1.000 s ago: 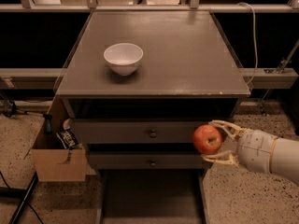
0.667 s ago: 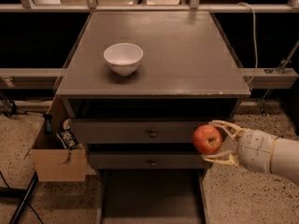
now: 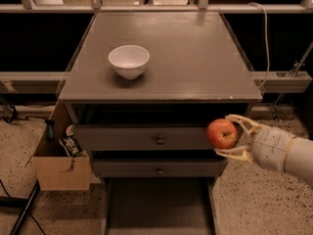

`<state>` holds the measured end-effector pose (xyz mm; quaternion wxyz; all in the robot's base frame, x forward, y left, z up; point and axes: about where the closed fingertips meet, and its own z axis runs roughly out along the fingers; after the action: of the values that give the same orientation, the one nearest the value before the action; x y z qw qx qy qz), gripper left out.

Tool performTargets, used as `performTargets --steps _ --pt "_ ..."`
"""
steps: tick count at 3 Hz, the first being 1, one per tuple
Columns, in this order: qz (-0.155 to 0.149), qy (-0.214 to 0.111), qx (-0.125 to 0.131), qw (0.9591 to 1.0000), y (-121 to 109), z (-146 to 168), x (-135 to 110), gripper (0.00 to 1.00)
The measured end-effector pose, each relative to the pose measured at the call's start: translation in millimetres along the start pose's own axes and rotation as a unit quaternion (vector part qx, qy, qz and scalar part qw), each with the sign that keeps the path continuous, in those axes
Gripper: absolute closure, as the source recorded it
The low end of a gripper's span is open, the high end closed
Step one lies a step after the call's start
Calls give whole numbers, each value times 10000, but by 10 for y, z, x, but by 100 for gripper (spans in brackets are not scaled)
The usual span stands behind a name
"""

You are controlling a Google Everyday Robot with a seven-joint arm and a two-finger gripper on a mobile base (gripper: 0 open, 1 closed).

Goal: Pick apple from bottom drawer and place on counter

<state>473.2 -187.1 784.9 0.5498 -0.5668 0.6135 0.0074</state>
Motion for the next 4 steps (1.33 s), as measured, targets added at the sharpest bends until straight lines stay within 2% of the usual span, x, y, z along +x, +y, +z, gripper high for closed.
performTargets --steps 2,3,4 --pt "-155 -194 332 9991 -701 -129 -127 100" --pt "-180 -435 377 9982 -1142 -155 -269 100" --pt "-79 -749 426 9963 -1725 -80 -421 100"
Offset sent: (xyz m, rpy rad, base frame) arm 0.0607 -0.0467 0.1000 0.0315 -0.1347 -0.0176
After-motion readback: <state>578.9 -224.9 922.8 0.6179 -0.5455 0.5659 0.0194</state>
